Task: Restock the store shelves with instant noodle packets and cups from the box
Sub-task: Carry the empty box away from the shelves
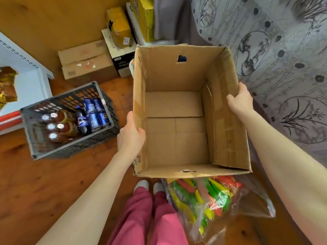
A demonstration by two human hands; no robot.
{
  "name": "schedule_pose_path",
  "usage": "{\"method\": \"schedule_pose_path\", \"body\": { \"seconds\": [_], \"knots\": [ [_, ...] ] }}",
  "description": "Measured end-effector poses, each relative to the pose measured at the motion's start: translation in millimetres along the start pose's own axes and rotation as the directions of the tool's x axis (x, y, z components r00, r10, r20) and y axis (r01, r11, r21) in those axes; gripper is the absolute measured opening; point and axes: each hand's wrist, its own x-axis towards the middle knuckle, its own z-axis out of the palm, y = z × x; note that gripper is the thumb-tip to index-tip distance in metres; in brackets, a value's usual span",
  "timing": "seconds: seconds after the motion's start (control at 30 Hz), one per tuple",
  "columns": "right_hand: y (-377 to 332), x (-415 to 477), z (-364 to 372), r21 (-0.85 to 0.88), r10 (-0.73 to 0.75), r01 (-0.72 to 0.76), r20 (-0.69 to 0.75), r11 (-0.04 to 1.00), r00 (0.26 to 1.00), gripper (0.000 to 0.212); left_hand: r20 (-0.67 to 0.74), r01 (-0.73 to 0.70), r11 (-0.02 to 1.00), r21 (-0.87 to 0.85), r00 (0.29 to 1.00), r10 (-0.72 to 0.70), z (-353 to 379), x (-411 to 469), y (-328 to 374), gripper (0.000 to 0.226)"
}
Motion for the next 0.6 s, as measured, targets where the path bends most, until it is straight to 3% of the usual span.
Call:
{"method": "schedule_pose_path", "body": {
  "seconds": [0.07,0.2,0.33,0.6],
  "knots": [
    [5.2,-10.7,-2.4,-0.006,0.029,-0.029,-0.006,1.0,1.0,0.055,0.014,0.016,0.999,-0.036,1.0,-0.016,-2.5,-1.7,2.4,0.056],
    [14.4,-28.4,-1.5,0.041,0.049,-0.044,-0.154,0.998,0.987,0.053,0.039,0.041,0.996,-0.084,0.999,-0.037,-6.2,-7.3,9.3,0.053],
    [14.3,-15.8,-4.8,0.049,-0.029,0.041,-0.227,0.998,0.973,0.049,0.098,0.072,0.993,-0.089,0.993,-0.063,-1.9,-22.6,19.5,0.056],
    [9.2,23.5,-16.9,-0.01,-0.135,0.135,-0.156,0.991,0.979,0.047,0.211,0.123,0.986,-0.117,0.973,-0.097,16.5,-55.2,41.1,0.063]
  ]
}}
